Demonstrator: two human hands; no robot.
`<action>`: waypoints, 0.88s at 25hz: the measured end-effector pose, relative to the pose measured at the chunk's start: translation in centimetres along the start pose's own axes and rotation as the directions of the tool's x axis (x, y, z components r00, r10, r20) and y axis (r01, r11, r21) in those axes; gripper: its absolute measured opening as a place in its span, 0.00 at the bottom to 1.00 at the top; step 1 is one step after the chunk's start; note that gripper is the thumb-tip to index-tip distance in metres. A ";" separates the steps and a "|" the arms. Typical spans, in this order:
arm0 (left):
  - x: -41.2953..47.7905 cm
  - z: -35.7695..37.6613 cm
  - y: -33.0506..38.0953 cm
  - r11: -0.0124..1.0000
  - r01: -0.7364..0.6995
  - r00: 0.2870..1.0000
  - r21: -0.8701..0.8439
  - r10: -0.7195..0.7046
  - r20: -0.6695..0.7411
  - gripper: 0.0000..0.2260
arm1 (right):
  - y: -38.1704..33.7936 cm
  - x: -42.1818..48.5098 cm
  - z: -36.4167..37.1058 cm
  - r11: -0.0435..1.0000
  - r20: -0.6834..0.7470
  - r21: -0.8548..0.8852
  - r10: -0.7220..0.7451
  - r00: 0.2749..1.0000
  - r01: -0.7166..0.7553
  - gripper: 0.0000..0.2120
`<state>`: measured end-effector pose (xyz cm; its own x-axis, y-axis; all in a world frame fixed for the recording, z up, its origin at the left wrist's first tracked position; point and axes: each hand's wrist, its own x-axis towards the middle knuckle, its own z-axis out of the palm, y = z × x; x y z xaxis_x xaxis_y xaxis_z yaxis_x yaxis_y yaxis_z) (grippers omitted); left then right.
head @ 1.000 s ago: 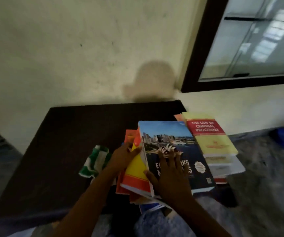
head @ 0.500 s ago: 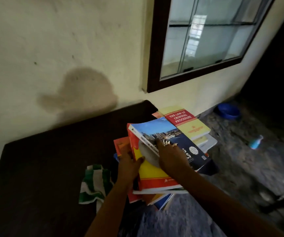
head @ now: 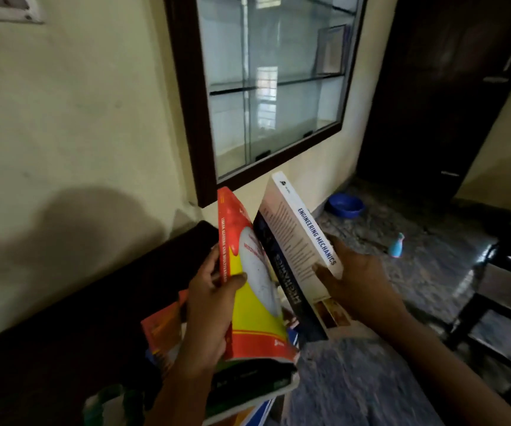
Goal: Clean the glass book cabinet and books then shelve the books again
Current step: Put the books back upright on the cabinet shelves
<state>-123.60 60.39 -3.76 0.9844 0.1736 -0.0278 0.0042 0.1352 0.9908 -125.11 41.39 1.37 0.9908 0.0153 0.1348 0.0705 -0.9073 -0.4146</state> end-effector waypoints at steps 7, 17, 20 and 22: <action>4.9 13.0 3.1 0.953 -0.220 0.948 0.207 0.159 0.276 0.24 | 13.5 4.0 -8.0 0.979 -0.127 0.175 0.131 0.983 -0.108 0.27; 13.1 38.0 -3.0 0.600 -0.615 0.788 0.511 0.442 0.429 0.29 | 39.5 12.7 -16.0 0.958 -0.176 0.178 0.257 0.950 -0.226 0.26; 18.3 44.2 -4.7 0.571 -0.627 0.779 0.530 0.476 0.408 0.29 | 46.1 18.5 -16.3 0.944 -0.177 0.212 0.290 0.940 -0.252 0.28; 22.7 48.1 -5.5 0.590 -0.606 0.795 0.533 0.472 0.381 0.30 | 49.5 23.3 -16.7 0.943 -0.191 0.224 0.291 0.937 -0.247 0.28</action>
<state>-92.82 16.66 -3.50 0.8514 -0.1702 0.4962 -0.5008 -0.5455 0.6721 -100.47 -10.18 -1.03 0.9270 -0.3300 0.1781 -0.1519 -0.7647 -0.6262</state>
